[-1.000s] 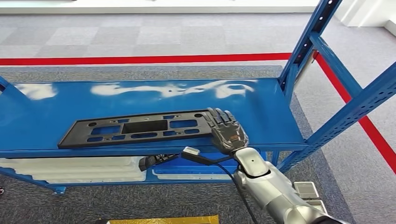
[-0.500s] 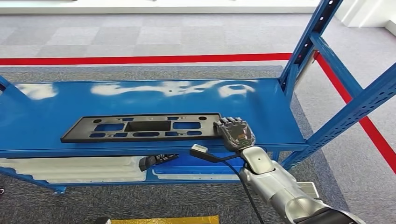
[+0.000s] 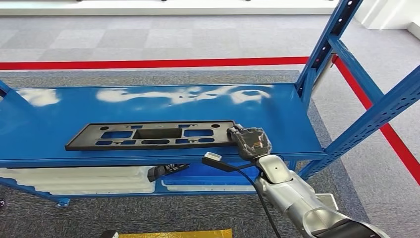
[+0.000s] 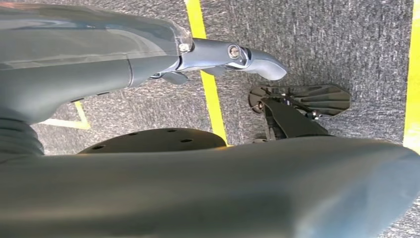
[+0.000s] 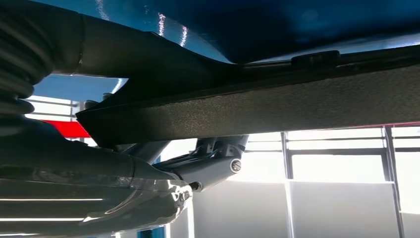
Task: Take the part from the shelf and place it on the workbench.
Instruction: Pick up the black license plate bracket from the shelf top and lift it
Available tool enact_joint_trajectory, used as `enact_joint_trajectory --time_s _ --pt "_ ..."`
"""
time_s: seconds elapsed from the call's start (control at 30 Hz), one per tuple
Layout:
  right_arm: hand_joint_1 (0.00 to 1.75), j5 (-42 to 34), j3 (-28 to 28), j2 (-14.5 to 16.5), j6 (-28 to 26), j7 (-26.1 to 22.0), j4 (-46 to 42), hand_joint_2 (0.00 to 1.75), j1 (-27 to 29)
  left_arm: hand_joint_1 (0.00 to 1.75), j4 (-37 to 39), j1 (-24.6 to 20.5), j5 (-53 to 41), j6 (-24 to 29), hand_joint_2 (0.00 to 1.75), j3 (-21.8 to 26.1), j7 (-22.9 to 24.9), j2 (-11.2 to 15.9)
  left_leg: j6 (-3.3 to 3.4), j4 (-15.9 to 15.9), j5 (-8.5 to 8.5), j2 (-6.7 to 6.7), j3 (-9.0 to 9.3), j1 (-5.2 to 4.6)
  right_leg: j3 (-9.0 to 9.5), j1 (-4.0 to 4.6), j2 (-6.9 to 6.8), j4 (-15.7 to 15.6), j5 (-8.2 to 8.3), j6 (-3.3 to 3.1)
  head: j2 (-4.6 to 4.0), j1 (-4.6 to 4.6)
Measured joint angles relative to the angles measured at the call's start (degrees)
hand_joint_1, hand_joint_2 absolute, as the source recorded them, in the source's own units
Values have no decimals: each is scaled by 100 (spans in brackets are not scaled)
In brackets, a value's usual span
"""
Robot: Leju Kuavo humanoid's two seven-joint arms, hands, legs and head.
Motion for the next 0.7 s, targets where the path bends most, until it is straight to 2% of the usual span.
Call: enact_joint_trajectory --time_s 0.4,0.7 --pt "175 -466 -8 -117 -2 -275 -493 175 310 0 0 -5 -41 4 0 45 -46 2 1 0 -1 0 -3 -1 -2 0 1 0 0 0 0 0" --pt "175 -988 -2 -240 176 -356 -1658 175 722 0 0 13 -35 16 0 157 -101 4 1 0 -1 0 -10 0 -9 0 0 0 0 0 1 0"
